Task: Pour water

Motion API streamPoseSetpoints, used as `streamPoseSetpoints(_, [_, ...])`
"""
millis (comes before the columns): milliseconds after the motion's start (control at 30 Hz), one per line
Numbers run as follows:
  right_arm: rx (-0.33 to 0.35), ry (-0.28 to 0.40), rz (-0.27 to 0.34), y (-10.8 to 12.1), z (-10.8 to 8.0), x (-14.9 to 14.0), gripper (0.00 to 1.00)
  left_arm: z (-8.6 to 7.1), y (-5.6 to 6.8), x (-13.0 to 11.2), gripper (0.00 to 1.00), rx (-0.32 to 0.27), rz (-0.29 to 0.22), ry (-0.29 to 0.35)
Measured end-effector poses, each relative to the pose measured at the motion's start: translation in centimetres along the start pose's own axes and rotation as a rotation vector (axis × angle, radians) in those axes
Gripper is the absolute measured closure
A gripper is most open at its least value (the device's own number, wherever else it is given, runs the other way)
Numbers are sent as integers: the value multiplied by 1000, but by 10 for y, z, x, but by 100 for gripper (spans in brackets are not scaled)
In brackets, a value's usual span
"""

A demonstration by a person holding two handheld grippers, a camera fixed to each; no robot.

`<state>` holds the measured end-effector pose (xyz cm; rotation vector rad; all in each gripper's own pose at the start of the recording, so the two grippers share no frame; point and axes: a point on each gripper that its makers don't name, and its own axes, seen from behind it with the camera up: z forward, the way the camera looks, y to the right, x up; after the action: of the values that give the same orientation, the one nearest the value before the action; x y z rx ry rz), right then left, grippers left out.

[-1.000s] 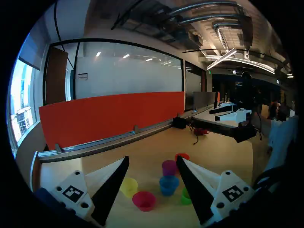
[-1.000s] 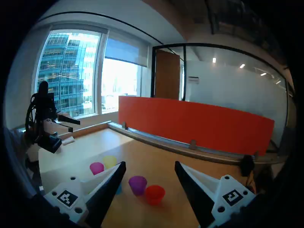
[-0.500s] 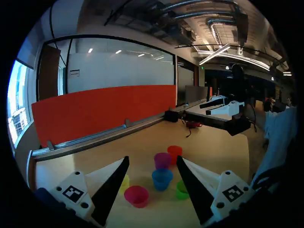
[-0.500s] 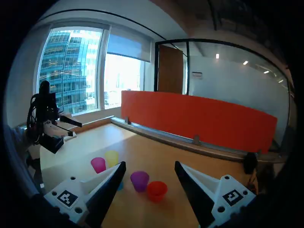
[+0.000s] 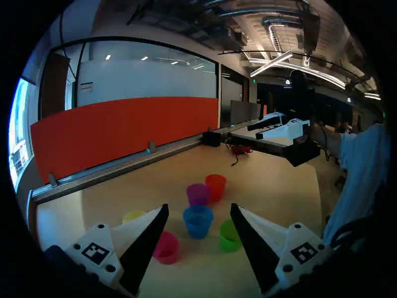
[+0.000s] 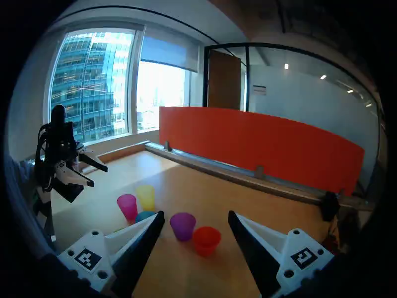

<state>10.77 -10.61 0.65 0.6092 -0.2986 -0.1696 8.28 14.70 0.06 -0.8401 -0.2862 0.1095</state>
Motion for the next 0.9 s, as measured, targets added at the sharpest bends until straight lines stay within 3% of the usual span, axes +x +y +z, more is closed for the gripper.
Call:
streamPoseSetpoints(267, [7,-11,1,-1,6,-6,0,8,15,-15,8,-46,19,-14])
streamPoseSetpoints(900, [22,-31,-2,0,16,-12,0,33,48,-70,8,-141,77,-132])
